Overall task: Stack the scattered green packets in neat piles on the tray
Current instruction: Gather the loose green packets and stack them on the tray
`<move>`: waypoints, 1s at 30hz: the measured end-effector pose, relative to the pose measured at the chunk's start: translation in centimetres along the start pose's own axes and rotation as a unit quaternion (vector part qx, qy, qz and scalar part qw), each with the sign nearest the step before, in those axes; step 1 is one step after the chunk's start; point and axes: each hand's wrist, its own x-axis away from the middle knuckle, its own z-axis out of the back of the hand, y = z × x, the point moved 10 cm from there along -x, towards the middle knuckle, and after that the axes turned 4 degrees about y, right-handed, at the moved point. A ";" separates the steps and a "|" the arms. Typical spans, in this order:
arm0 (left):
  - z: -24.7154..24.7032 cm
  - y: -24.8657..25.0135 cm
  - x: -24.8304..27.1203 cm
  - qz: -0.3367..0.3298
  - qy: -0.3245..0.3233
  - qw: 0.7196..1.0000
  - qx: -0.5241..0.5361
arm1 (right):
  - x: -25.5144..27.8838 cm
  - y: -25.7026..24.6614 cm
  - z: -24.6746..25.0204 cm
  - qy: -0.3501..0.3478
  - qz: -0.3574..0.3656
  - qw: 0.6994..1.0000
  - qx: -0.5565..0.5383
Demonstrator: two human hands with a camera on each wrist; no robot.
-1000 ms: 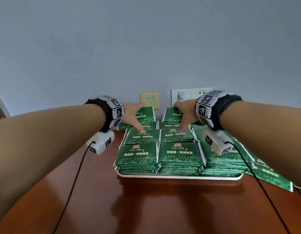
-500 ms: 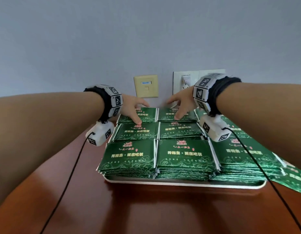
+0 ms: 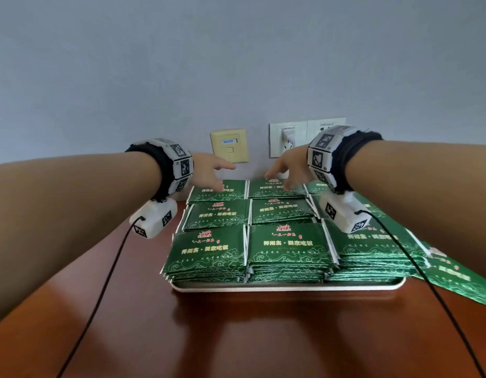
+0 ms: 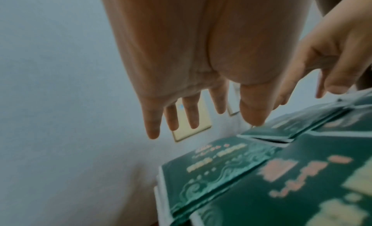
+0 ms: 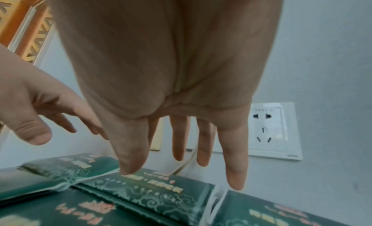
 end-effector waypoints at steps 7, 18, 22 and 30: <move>2.7 9.6 4.7 -0.072 0.017 0.997 -0.028 | 7.6 2.3 0.0 -0.013 -0.052 0.998 0.022; 2.0 31.0 12.8 -0.250 0.038 0.964 -0.081 | 25.5 10.5 -2.2 -0.064 -0.210 0.971 0.100; -2.9 36.9 13.9 -0.283 -0.007 0.956 -0.082 | 29.1 12.7 -5.7 -0.093 -0.227 0.952 0.182; -10.9 41.6 10.8 -0.237 -0.087 0.948 -0.195 | 31.5 14.2 -13.4 -0.157 -0.237 0.954 0.095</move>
